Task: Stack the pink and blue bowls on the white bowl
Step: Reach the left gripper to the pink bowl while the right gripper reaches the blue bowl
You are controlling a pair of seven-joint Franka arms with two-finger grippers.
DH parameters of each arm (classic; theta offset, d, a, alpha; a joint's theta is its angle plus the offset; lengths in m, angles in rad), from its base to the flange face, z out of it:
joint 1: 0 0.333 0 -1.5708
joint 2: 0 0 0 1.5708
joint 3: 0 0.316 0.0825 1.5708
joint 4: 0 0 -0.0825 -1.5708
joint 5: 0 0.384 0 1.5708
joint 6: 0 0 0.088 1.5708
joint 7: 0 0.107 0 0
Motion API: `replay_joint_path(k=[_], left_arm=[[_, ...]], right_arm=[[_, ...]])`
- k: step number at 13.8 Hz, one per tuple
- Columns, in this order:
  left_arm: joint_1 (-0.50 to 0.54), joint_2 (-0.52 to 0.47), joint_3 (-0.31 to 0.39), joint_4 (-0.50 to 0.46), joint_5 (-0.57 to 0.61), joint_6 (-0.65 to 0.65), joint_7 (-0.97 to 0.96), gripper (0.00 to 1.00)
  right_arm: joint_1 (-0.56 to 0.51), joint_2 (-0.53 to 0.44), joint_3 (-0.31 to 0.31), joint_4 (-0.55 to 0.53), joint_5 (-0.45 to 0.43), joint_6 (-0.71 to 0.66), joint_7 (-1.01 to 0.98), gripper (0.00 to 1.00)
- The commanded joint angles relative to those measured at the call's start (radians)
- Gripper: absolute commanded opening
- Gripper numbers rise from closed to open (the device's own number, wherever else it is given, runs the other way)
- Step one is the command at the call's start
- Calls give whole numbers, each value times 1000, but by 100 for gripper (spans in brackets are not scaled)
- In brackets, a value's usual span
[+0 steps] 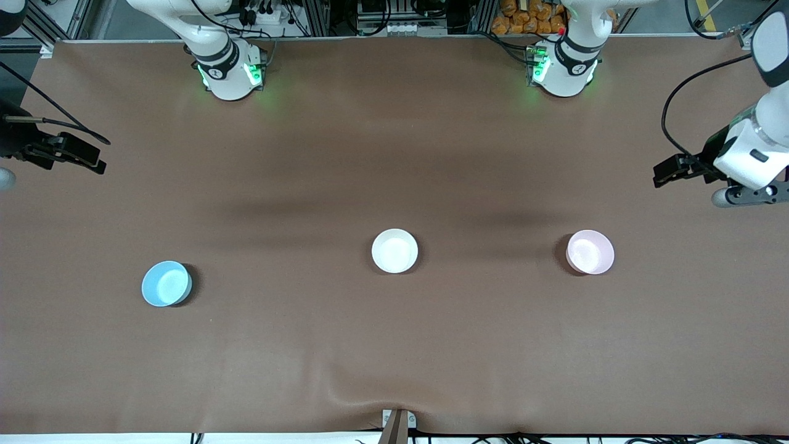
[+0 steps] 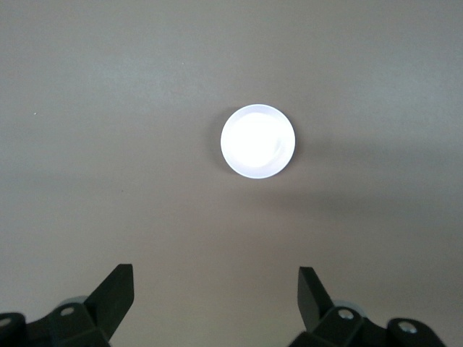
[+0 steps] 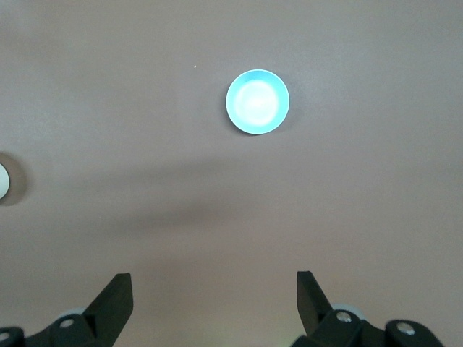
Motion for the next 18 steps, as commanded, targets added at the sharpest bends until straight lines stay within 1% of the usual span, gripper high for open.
replay_joint_path(k=[1, 5, 7, 9, 12, 16, 18], left_arm=[[8, -31, -5, -93, -26, 95, 18, 100], [5, -19, -10, -169, -30, 215, 18, 100], [5, -15, -10, -222, -30, 293, 18, 100], [7, 7, -10, -252, -30, 342, 18, 100], [5, 64, -10, -253, -29, 391, 18, 100], [11, 149, -8, -244, -29, 454, 18, 100], [28, 189, -8, -238, -29, 492, 18, 100]], right_arm=[[-10, 12, 6, -6, 3, 3, 2, 100], [-14, 12, 6, -20, 3, 3, 2, 100], [-14, 17, 6, -26, 3, 9, 2, 100], [-14, 26, 6, -26, 2, 9, 2, 100], [-16, 62, 6, -23, 3, 31, 2, 100], [-19, 157, 6, -11, 3, 110, 2, 100], [-20, 188, 6, -12, -3, 144, 2, 100]])
